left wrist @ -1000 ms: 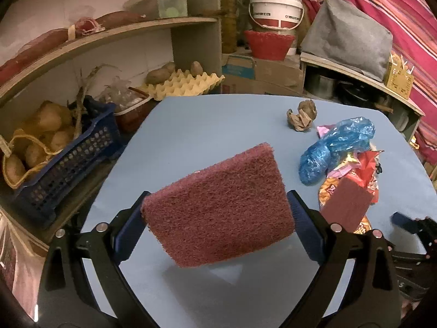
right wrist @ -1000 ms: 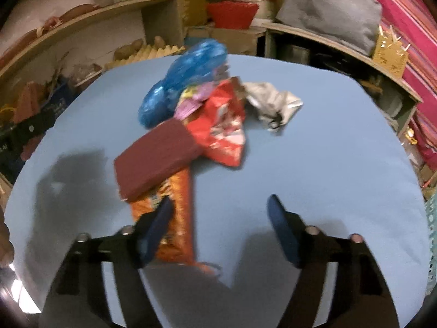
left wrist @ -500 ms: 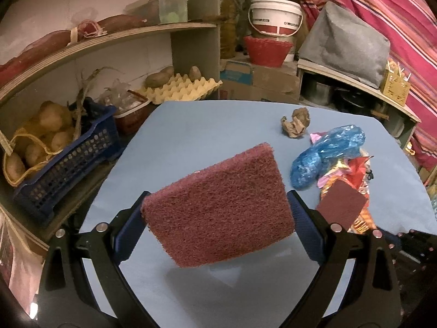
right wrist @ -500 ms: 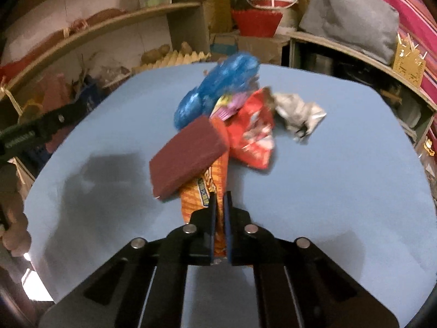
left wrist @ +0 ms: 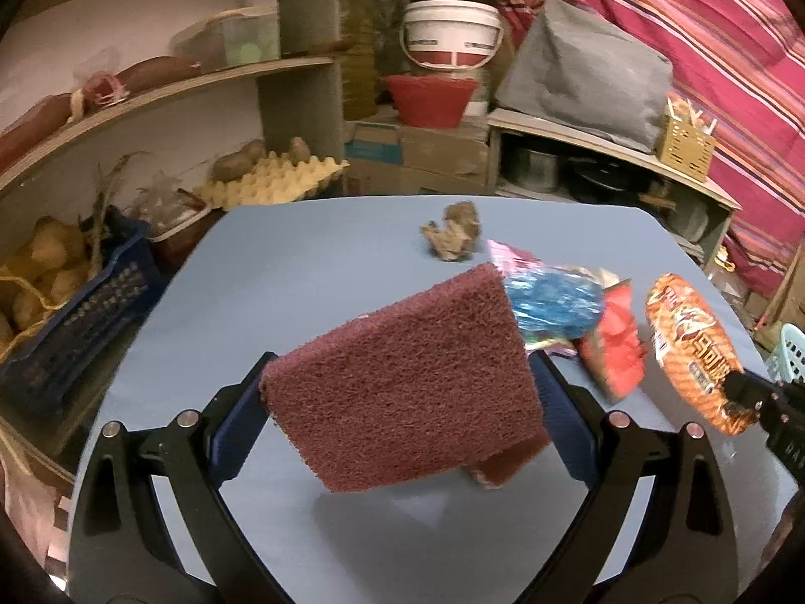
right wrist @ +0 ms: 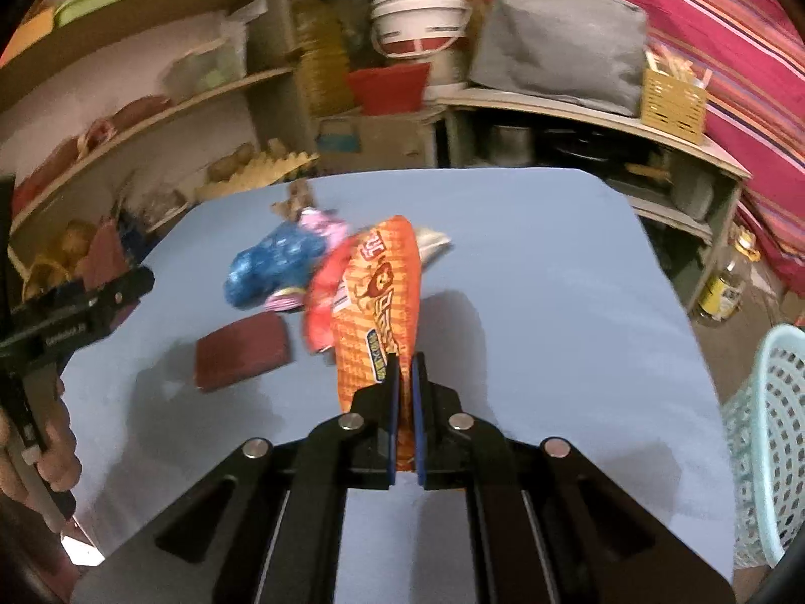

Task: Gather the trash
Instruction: 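Grasp the orange snack bag with the right tool and lift it, then carry the orange snack bag over the basket and open the right tool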

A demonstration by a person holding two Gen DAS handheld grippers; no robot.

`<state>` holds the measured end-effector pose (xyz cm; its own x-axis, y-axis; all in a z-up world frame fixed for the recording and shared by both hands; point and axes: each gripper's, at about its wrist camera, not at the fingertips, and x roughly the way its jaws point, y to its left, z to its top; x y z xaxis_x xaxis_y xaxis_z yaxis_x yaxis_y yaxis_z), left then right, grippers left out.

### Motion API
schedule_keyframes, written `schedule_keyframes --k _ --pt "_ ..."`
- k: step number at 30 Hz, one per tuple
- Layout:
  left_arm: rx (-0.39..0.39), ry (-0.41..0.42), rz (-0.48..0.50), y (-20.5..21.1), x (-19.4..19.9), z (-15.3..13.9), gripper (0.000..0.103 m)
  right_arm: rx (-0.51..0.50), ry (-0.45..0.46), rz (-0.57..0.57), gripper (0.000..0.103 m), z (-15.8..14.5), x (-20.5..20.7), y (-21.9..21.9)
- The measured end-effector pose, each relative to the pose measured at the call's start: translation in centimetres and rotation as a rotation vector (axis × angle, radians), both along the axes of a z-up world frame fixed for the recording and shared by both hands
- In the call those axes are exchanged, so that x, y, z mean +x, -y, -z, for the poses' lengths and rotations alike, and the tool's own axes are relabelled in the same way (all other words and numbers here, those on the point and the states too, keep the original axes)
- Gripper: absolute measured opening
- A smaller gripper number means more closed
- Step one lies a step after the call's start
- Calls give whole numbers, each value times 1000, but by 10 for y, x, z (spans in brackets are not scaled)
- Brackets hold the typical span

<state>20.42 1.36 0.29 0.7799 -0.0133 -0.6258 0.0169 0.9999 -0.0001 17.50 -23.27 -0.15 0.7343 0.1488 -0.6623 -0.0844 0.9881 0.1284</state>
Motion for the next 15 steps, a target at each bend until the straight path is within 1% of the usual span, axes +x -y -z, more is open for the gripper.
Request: schedule_keyframes --k 9,15 --pt "17 -5 84 58 2 8 93 38 18 106 5 -5 -8 66" --pt "50 5 173 116 -1 7 93 51 47 197 5 -11 -23 116"
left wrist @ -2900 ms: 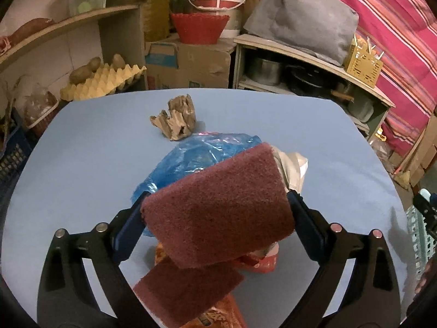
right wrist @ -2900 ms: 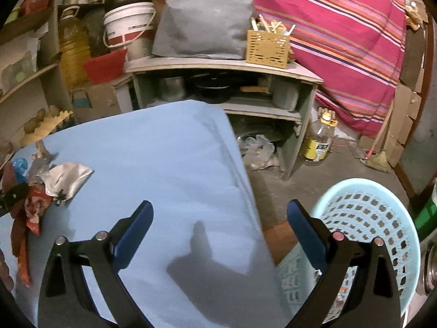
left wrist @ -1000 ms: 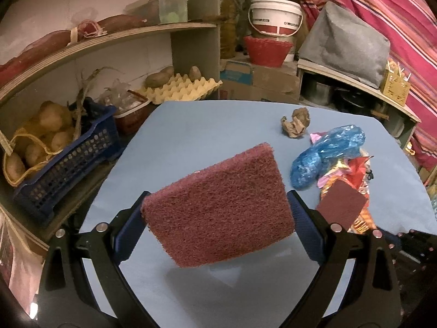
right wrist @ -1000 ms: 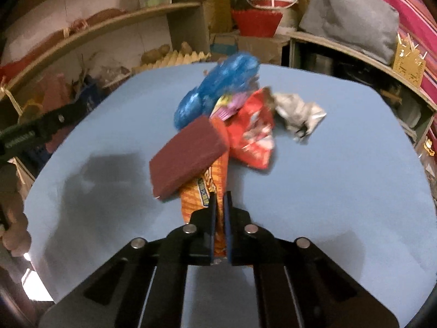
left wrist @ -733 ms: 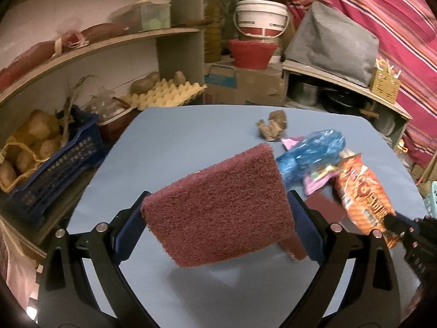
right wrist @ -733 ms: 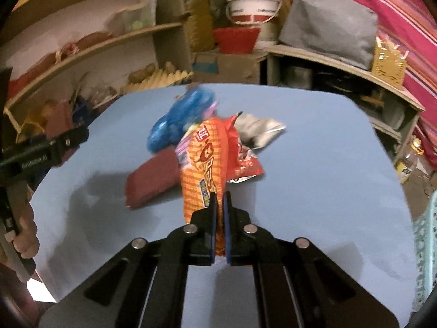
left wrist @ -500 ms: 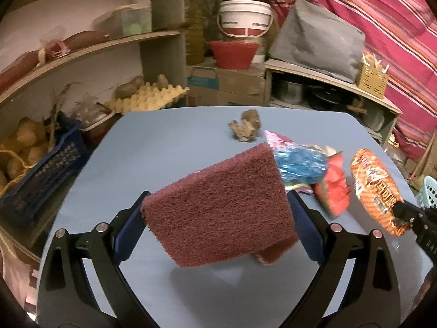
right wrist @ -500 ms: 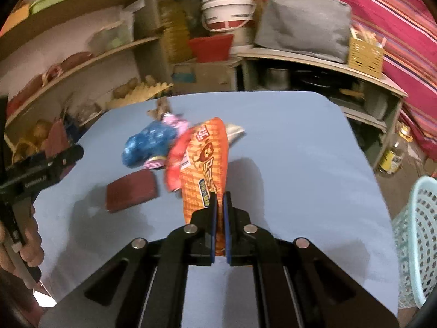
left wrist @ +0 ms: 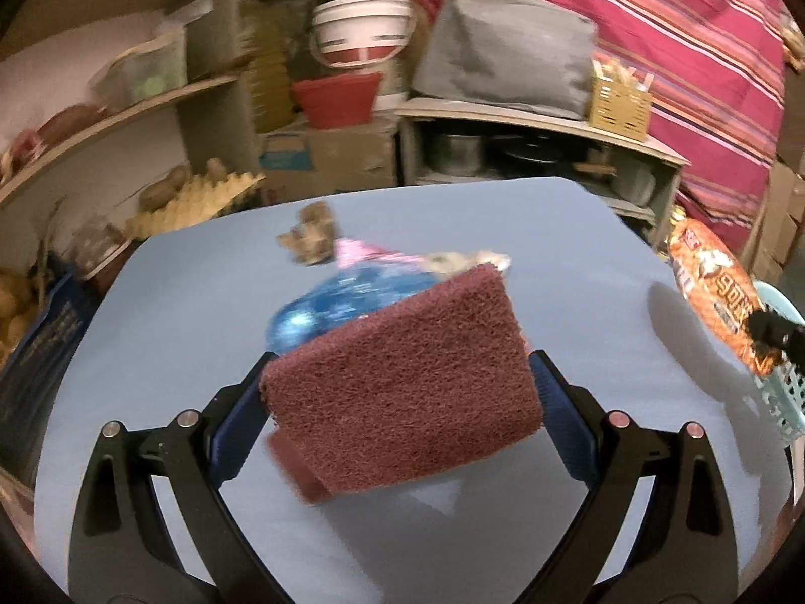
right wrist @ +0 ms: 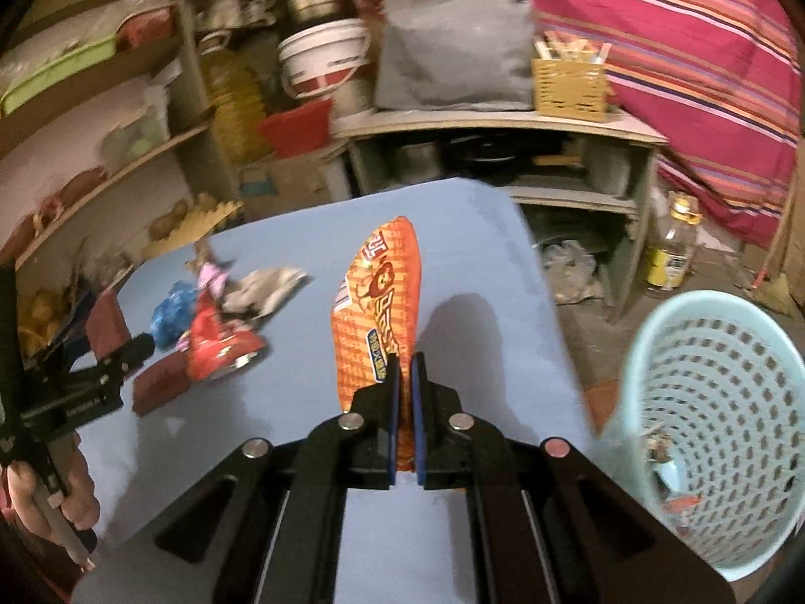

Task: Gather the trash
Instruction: 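Carry the orange snack bag over the basket and open the right tool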

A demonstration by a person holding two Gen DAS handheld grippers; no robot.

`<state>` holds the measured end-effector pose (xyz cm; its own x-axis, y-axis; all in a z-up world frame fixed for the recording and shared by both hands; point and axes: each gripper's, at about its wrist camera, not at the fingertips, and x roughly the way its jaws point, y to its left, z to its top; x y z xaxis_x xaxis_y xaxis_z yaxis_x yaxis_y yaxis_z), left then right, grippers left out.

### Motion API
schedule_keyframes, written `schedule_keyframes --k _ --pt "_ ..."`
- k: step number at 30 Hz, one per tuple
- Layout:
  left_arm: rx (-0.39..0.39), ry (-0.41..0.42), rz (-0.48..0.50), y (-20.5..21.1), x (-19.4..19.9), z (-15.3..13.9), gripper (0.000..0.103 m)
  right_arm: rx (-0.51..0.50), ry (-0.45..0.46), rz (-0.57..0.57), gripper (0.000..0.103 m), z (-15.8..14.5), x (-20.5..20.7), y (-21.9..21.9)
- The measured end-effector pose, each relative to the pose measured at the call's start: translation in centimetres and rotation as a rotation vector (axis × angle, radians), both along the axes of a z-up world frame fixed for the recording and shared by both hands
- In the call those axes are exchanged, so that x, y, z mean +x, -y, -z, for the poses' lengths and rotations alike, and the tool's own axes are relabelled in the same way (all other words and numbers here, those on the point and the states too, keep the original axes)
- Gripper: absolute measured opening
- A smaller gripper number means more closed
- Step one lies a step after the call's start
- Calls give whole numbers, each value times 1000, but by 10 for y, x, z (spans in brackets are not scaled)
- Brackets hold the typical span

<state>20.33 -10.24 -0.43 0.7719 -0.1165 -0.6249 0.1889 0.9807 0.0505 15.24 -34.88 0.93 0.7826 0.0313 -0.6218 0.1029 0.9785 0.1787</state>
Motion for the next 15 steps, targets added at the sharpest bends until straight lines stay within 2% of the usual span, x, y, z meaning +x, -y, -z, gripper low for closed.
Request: schedule_keyframes --k 4,8,15 --pt "7 22 73 41 -6 -7 93 8 25 77 5 -6 -12 39" --pt "22 33 148 91 -13 -14 93 -6 52 201 5 -12 -31 92" --pt "7 47 282 185 -27 -22 93 -58 40 389 5 -10 -67 174"
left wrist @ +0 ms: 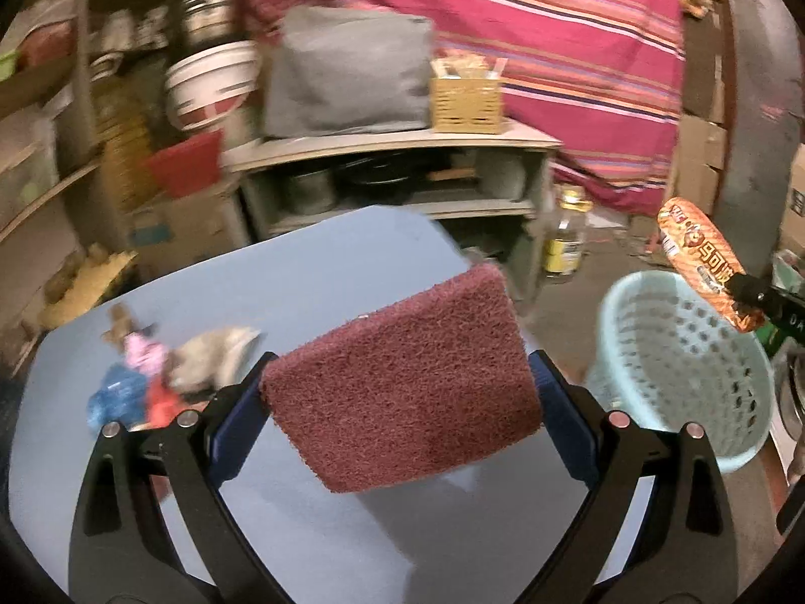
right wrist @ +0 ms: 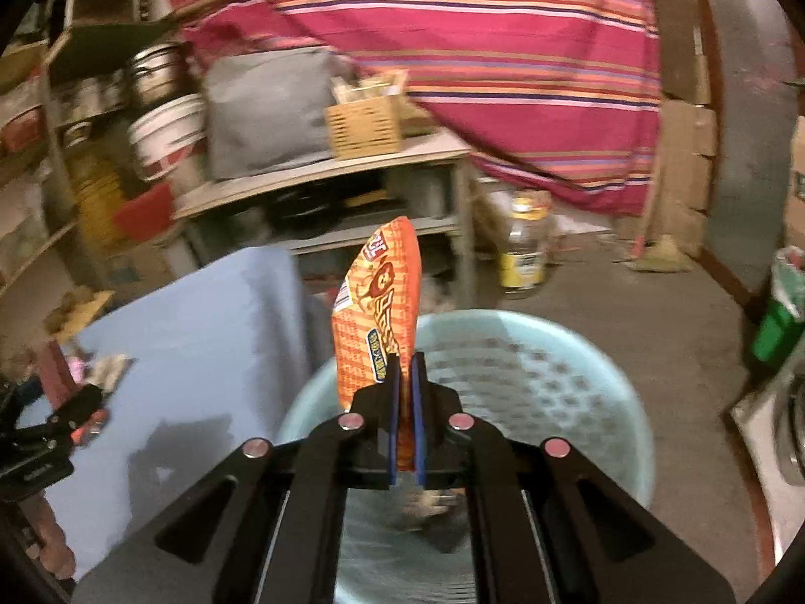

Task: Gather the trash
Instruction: 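Carry the orange snack bag over the basket and open the right tool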

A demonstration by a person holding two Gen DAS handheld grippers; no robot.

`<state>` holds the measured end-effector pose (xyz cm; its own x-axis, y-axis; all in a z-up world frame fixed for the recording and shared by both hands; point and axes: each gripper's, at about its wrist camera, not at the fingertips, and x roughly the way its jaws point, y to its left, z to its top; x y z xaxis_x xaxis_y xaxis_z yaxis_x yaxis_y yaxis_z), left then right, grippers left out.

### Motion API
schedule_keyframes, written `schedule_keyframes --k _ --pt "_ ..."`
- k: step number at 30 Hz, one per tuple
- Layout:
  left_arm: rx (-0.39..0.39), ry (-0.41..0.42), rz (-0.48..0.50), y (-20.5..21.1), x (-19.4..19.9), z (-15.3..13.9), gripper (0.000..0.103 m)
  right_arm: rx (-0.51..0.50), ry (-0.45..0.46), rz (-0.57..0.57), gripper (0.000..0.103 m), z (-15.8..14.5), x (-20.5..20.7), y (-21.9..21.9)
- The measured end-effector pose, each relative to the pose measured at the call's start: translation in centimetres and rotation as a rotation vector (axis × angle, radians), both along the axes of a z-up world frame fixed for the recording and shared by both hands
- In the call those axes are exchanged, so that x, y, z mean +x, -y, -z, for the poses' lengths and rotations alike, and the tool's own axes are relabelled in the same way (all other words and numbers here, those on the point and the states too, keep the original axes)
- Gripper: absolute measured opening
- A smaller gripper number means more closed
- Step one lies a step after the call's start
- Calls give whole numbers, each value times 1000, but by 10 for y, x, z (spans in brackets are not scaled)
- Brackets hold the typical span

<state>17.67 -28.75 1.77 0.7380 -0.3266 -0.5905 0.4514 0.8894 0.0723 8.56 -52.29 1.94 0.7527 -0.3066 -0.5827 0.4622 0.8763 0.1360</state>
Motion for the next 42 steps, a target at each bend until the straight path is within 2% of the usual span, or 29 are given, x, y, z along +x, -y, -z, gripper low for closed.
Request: schedule_keyframes --k 5,11,18,21,27,31,32,35,37,38,39,42 --pt "-9 -12 98 66 -10 7 93 -30 -35 42 5 8 -18 32" --pt "-4 -34 198 132 -26 17 93 6 -12 68 5 9 -31 56" --pt "27 -66 261 174 -29 26 94 52 4 89 5 16 -42 78" --pt "28 -70 266 175 -28 24 98 69 12 88 5 17 -43 82" --pt "2 -76 242 163 -22 15 98 69 2 70 5 18 -40 78" --pt "-28 -61 194 135 -20 6 98 77 -17 39 5 19 -33 71" --pt "-31 -60 179 125 -19 5 98 77 -33 20 8 20 -29 67" --pt "-22 -43 136 98 -16 4 98 56 -77 -7 9 23 -18 54" --pt "-12 -42 99 75 -13 4 98 59 -111 -4 39 26 -11 49" --pt "-8 -44 82 63 -11 5 98 57 -122 3 75 28 -9 47" --pt "-5 -44 69 55 -10 5 98 46 -126 13 81 28 -8 45" --pt "13 -41 14 18 -6 6 98 26 -144 31 82 29 -3 38"
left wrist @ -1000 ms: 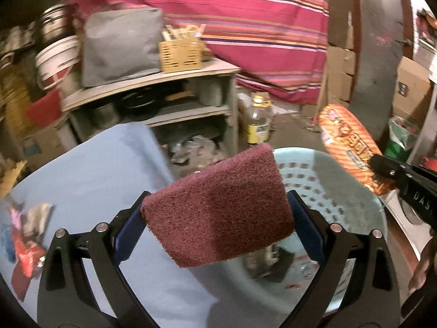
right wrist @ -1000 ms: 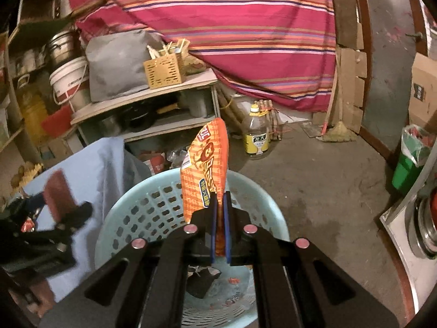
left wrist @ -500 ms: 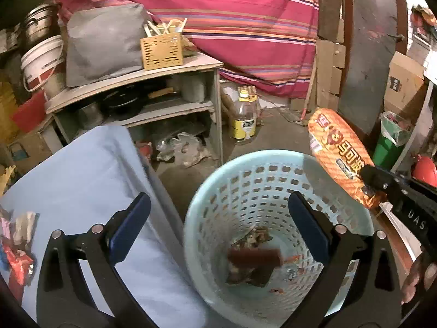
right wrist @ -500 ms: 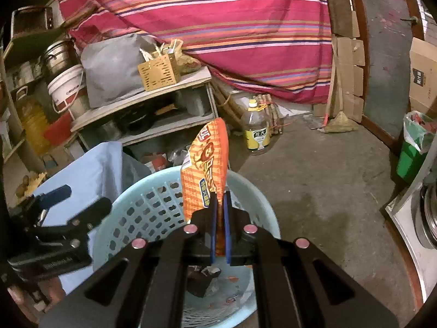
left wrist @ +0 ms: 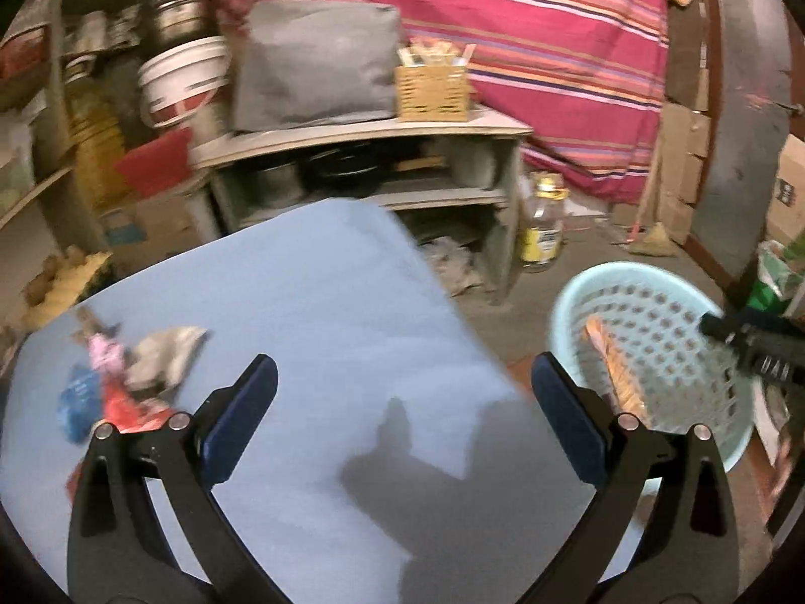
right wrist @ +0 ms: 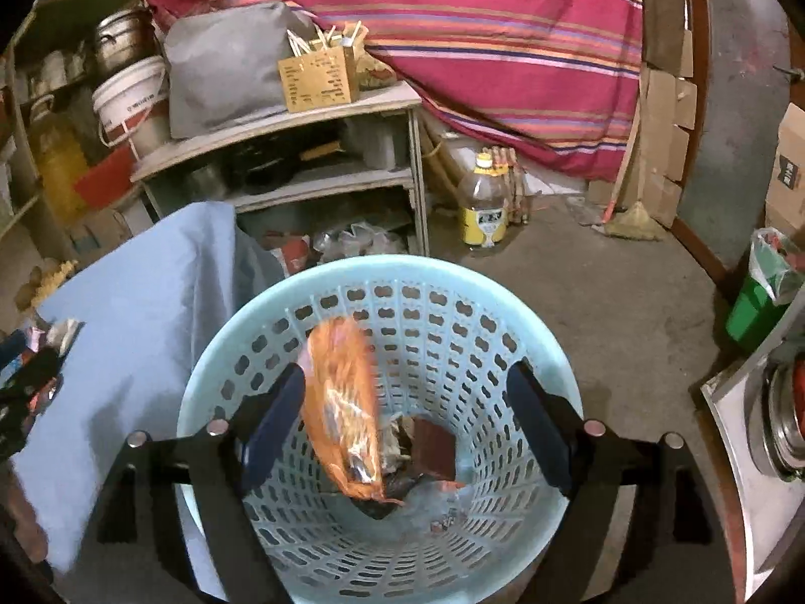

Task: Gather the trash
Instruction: 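Carry the orange snack bag over the basket and open the right tool, then move the right tool back to the table and grasp the red chip bag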

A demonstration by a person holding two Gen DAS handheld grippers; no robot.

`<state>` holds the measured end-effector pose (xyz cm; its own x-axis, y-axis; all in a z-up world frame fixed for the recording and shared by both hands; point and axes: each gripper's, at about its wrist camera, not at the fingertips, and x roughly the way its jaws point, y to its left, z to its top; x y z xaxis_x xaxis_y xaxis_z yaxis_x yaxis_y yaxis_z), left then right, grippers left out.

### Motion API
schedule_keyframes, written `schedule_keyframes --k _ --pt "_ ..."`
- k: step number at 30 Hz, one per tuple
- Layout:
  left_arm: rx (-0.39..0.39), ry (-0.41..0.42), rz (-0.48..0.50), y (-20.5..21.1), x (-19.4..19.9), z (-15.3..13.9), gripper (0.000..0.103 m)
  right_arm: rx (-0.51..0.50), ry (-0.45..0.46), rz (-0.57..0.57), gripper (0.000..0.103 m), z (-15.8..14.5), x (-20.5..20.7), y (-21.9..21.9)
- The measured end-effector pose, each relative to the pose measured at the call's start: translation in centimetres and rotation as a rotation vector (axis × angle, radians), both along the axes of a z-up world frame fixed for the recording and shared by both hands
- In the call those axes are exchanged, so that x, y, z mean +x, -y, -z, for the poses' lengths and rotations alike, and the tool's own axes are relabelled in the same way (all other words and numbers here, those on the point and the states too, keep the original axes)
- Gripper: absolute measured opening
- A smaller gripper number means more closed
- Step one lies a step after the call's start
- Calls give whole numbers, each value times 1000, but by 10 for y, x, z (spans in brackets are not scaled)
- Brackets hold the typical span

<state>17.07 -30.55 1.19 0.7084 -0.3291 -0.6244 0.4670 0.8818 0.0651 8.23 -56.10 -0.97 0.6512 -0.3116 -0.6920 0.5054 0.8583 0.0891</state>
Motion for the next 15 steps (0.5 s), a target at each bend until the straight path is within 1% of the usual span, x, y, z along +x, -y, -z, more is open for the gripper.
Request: schedule_keyframes --k 1,3,5,7,10,15 --pt "12 5 -23 -14 1 1 98 -5 3 12 82 -1 1 -1" --pt "27 12 -70 -40 5 2 98 -24 8 39 87 -4 3 -5" --pt "24 -2 -127 -72 10 4 98 -42 16 48 88 -6 7 -13" --pt "17 -15 -181 -102 17 7 98 -55 14 51 94 -7 13 -21" --pt "30 -22 -278 -141 30 13 98 -69 14 38 94 -9 23 -33" --pt "15 -82 -425 -200 46 33 98 -72 31 9 95 -11 41 -64"
